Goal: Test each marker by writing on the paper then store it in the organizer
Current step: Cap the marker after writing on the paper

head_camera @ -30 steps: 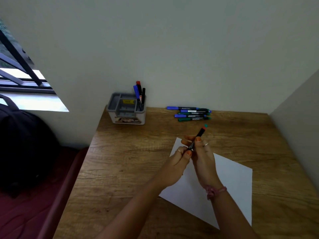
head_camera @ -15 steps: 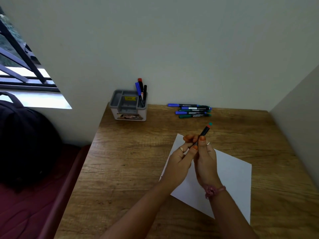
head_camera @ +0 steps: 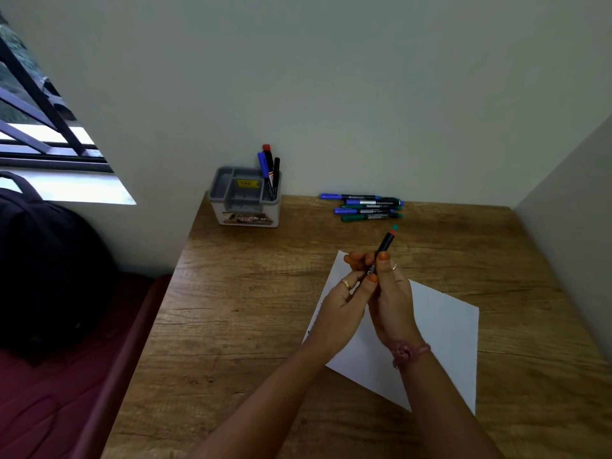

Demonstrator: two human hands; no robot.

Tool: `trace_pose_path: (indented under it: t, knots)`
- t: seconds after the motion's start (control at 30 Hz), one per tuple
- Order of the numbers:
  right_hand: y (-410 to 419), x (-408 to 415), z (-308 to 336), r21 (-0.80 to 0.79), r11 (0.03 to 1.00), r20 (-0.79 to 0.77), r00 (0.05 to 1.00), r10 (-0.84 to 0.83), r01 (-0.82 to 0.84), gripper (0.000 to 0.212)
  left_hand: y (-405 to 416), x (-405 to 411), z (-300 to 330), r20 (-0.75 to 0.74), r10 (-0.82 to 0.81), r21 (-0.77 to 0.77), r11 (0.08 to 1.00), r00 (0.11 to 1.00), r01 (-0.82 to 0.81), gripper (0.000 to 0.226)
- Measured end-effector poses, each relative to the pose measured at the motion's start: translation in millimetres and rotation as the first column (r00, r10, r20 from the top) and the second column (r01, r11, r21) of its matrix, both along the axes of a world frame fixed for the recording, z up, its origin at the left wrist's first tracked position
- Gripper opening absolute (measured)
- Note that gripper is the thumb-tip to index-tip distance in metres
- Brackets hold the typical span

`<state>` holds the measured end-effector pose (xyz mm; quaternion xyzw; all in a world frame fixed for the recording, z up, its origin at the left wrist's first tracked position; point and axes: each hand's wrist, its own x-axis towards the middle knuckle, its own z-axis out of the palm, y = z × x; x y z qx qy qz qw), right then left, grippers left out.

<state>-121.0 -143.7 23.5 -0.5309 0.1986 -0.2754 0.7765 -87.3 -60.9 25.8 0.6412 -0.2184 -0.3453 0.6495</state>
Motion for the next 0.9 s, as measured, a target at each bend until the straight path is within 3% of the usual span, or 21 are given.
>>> trace_pose_path:
  t: [0.1,0.2,0.27,0.37,0.53,0.63,0.7,0.77,0.9]
  knots:
    - [-4,1,4,-0.061,0.996,-0.067,0.996,-0.065,0.061,0.028,9,9,-4,0.033,-0.120,0.095,0.989,0.992,0.116,0.050]
    - [-15,4,7,-0.001,0.985,-0.061,0.983,-0.173,0.173,0.025,25,31,-10,0.073,-0.245,0.269,0.938,0.967,0.218,0.086]
    - [-26,6,6,0.033,0.981,-0.068,0.980,-0.188,0.190,0.022,36,49,-10,0.100,-0.284,0.365,0.902,0.954,0.230,0.083]
    - [-38,8,-6,0.041,0.991,-0.099,0.987,-0.123,0.128,0.010,43,78,-20,0.284,-0.249,0.496,0.865,0.926,0.080,0.066]
    - [-47,5,-30,-0.131,0.983,-0.207,0.973,0.097,-0.126,0.023,35,114,-38,0.483,-0.366,0.600,0.800,0.796,0.004,0.038]
    - [-45,3,-39,-0.214,0.943,-0.280,0.941,0.190,-0.255,0.023,25,126,-45,0.571,-0.468,0.630,0.777,0.675,0.006,0.041]
    - [-42,2,-45,-0.193,0.926,-0.315,0.914,0.254,-0.324,0.028,18,131,-51,0.614,-0.508,0.606,0.794,0.605,0.051,0.054]
    - [-43,1,-51,-0.177,0.912,-0.344,0.892,0.295,-0.370,0.032,12,138,-55,0.658,-0.551,0.591,0.800,0.513,0.101,0.051]
    - [-47,-1,-57,-0.275,0.848,-0.373,0.864,0.340,-0.452,0.018,6,148,-61,0.696,-0.616,0.638,0.766,0.369,0.077,0.055]
